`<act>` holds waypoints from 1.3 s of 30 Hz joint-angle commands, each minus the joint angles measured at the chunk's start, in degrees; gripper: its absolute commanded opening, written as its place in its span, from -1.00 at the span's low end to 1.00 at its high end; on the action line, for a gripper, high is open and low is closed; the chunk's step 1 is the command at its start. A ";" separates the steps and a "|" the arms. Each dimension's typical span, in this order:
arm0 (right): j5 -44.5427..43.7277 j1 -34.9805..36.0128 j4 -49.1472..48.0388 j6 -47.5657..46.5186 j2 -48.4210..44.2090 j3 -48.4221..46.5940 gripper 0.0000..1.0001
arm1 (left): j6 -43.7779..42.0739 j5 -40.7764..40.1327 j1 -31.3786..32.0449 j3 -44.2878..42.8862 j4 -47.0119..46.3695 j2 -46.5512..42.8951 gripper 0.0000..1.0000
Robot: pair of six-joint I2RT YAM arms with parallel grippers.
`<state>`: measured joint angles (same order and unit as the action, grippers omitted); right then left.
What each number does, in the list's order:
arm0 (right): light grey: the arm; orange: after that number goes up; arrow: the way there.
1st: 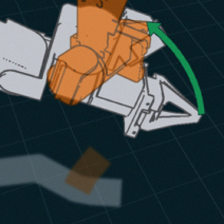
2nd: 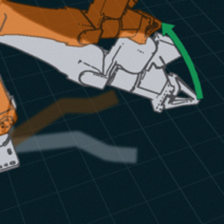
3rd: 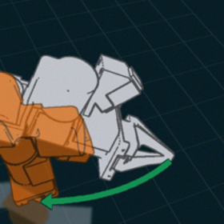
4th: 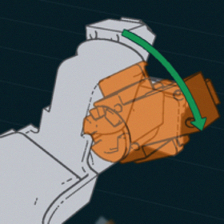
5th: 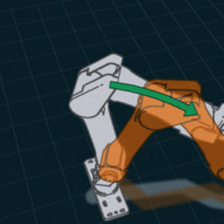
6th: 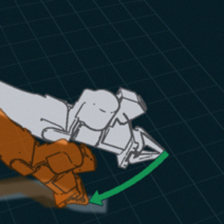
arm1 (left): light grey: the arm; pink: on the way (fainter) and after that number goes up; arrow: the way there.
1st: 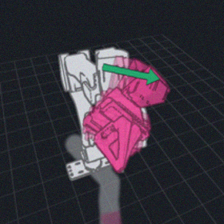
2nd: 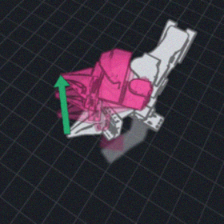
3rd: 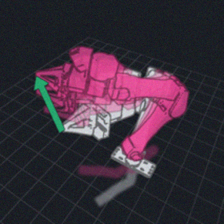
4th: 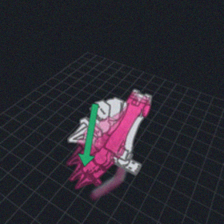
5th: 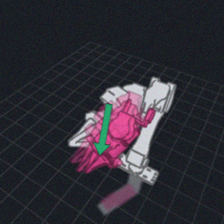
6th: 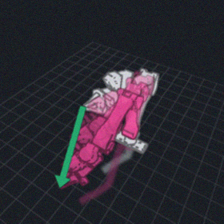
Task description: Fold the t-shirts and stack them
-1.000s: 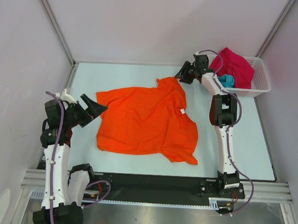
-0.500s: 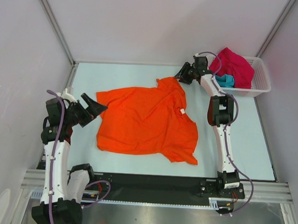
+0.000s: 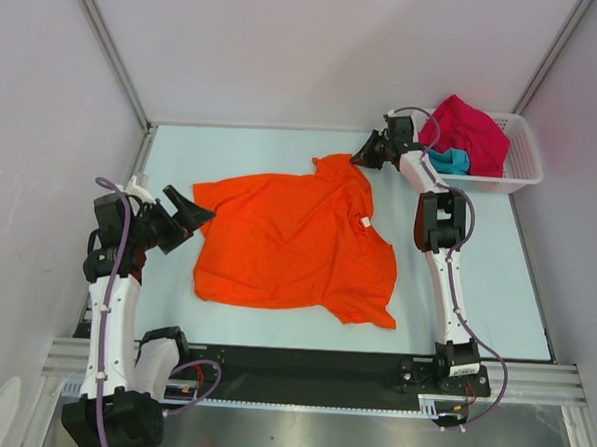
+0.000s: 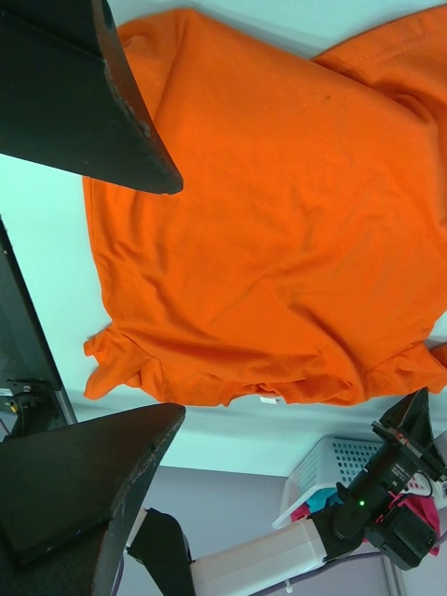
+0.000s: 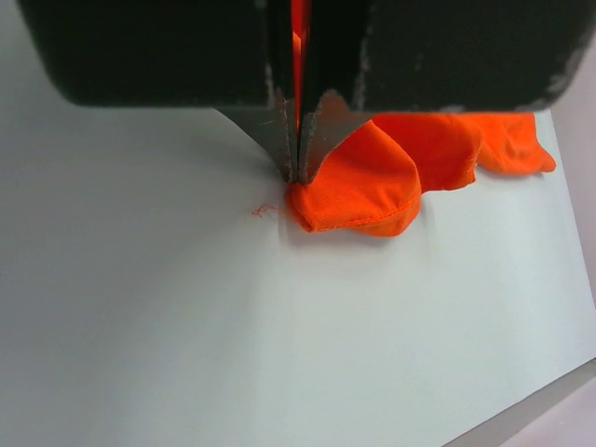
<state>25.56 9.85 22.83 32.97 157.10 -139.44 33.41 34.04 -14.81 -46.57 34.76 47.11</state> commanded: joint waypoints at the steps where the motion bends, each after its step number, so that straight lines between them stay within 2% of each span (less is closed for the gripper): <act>1: -0.07 0.44 2.04 -3.00 -2.31 0.74 -1.00 | -0.45 -0.12 -0.40 0.33 -1.89 -0.79 0.99; 4: -3.14 0.35 3.27 -5.01 -3.99 1.09 -1.00 | -0.62 -0.12 -0.40 0.86 -1.89 -1.14 0.99; 10: -14.83 -1.32 7.22 -6.87 -7.77 0.22 -1.00 | -1.06 -0.03 -0.40 1.04 -1.28 -1.67 0.99; 17: -32.47 -3.25 10.48 -6.61 -11.02 0.04 -1.00 | -1.42 -0.03 -0.40 1.57 -0.93 -2.55 0.99; 19: -34.08 -3.43 10.31 -6.69 -10.85 -0.39 -1.00 | -1.33 0.15 -0.40 1.83 -1.01 -2.55 0.99; 21: -30.24 -3.87 10.04 -7.30 -9.36 -2.49 -1.00 | -1.33 0.06 -0.40 1.92 -1.10 -2.38 0.99; 22: -27.78 -4.48 10.22 -7.13 -7.35 -3.81 -0.92 | -1.33 0.15 -0.40 2.00 -1.10 -2.38 0.99; 23: -22.63 -4.83 10.74 -6.78 -6.55 -6.35 -0.35 | -1.42 0.06 -0.40 2.01 -1.10 -2.46 0.99; 25: -20.47 -4.92 11.36 -6.95 -5.58 -7.51 -0.21 | -1.42 0.06 -0.40 2.09 -1.28 -2.38 0.99; 29: -21.25 -4.22 9.44 -8.71 -10.03 -2.43 0.01 | -1.42 0.24 -0.40 2.36 -1.80 -1.59 0.99; 34: -24.24 -2.91 7.94 -11.26 -20.14 6.61 0.01 | -0.54 -2.21 -0.40 3.06 -1.81 -0.01 0.99; 35: -24.68 -2.03 7.50 -11.26 -25.47 9.68 0.01 | -0.36 -3.27 -0.31 3.06 -0.33 0.61 0.99; 37: -24.51 -0.89 2.96 -11.00 -32.96 23.10 0.01 | 0.16 -4.77 -0.31 3.58 0.91 2.53 0.99; 38: -24.25 -0.27 1.18 -10.39 -40.91 28.29 0.01 | 0.60 -6.34 -0.31 3.94 1.88 3.50 0.99; 39: -24.42 1.21 -0.84 -9.95 -44.73 38.96 0.01 | 1.04 -6.53 -0.31 4.81 2.15 4.21 0.99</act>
<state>2.20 7.68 30.39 23.33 133.69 -119.11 33.12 31.42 -14.81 -43.68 35.16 48.77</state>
